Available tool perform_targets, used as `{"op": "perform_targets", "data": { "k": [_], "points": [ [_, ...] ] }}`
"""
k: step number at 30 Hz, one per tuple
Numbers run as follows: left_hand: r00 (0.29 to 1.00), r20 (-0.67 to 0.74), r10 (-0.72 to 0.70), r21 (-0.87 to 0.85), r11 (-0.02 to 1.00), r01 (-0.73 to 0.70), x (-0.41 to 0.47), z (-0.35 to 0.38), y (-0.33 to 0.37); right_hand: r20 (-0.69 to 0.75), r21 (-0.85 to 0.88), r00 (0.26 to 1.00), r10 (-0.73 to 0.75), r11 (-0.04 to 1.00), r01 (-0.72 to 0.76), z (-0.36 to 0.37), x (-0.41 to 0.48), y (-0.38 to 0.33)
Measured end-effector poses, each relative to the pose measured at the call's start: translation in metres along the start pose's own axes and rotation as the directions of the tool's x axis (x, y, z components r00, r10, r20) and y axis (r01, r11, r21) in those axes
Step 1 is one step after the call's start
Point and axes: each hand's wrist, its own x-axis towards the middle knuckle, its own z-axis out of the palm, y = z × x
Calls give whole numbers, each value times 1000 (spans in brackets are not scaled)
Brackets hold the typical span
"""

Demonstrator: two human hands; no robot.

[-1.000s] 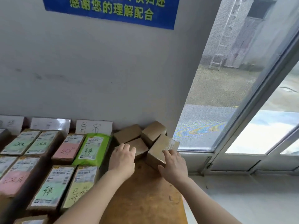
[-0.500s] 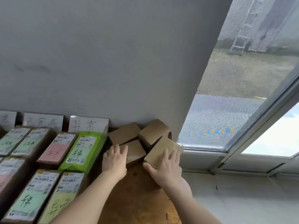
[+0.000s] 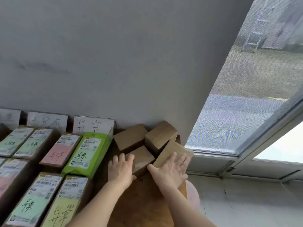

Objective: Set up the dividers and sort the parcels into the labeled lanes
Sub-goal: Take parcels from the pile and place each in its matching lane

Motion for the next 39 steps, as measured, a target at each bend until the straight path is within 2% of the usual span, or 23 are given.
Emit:
{"op": "perform_targets", "data": {
  "k": [6, 8, 9, 10, 11, 12, 13, 14, 15, 16, 18, 20, 21, 22, 24, 27, 28, 30, 31, 33, 36, 38, 39],
  "points": [
    [999, 16, -40, -141, 989, 41, -22, 4, -5, -26, 29, 997, -78, 996, 79, -5, -12, 20],
    [993, 101, -63, -240, 967, 86, -30, 1, -9, -9, 66, 995, -98, 993, 98, -6, -21, 28],
    [984, 160, -80, -353, 926, 133, -34, 1, -13, -1, 102, 994, -108, 989, 107, -8, -27, 31],
    [967, 237, -94, -532, 820, 210, -38, 2, -18, -2, 163, 994, -112, 980, 111, -10, -33, 35],
    [939, 333, -83, -719, 621, 310, -43, 2, -22, -9, 252, 992, -125, 960, 123, -13, -39, 39],
    [908, 417, -49, -835, 374, 404, -50, 3, -26, -15, 369, 989, -146, 919, 141, -20, -46, 44],
    [874, 486, -17, -866, 123, 484, -58, 4, -28, -2, 502, 988, -157, 854, 137, -26, -53, 49],
    [842, 540, 19, -839, -65, 540, -65, 8, -31, 55, 651, 987, -152, 755, 79, -32, -60, 55],
    [815, 577, 61, -791, -209, 575, -72, 12, -34, 131, 797, 974, -184, 604, 7, -35, -67, 59],
    [789, 606, 102, -733, -313, 604, -78, 18, -36, 198, 896, 955, -220, 435, -85, -34, -71, 63],
    [752, 635, 177, -627, -451, 635, -92, 30, -41, 268, 962, 940, -212, 116, -249, -21, -72, 77],
    [744, 633, 217, -566, -526, 635, -103, 43, -48, 385, 900, 906, -173, -148, -411, -8, -75, 94],
    [755, 622, 208, -560, -556, 614, -108, 46, -51, 422, 862, 890, -172, -227, -453, -2, -78, 102],
    [764, 625, 161, -566, -582, 585, -112, 51, -52, 458, 840, 875, -158, -243, -484, 0, -85, 107],
    [771, 631, 85, -616, -550, 564, -123, 51, -51, 461, 853, 873, -159, -192, -485, 6, -98, 111],
    [764, 641, 70, -699, -357, 620, -139, 45, -47, 404, 915, 915, -15, 14, -403, 13, -110, 105],
    [771, 635, 57, -728, -291, 621, -142, 46, -46, 366, 922, 929, 42, 118, -369, 12, -114, 102],
    [805, 593, 7, -783, -229, 578, -149, 47, -43, 212, 879, 972, 105, 413, -237, 9, -119, 96],
    [813, 582, -22, -799, -201, 567, -150, 47, -42, 109, 813, 991, 72, 567, -130, 6, -121, 95],
    [829, 556, -60, -827, -139, 544, -153, 47, -38, 17, 667, 1000, -12, 745, -2, -3, -133, 86],
    [858, 502, -104, -865, -53, 500, -158, 50, -35, 118, 391, 984, -131, 917, 75, -3, -141, 79],
    [878, 461, -133, -884, 23, 467, -161, 54, -37, 172, 259, 977, -126, 963, 78, 0, -147, 76],
    [886, 443, -141, -890, 50, 453, -163, 53, -38, 179, 274, 977, -112, 960, 60, 1, -147, 78]
  ]
}}
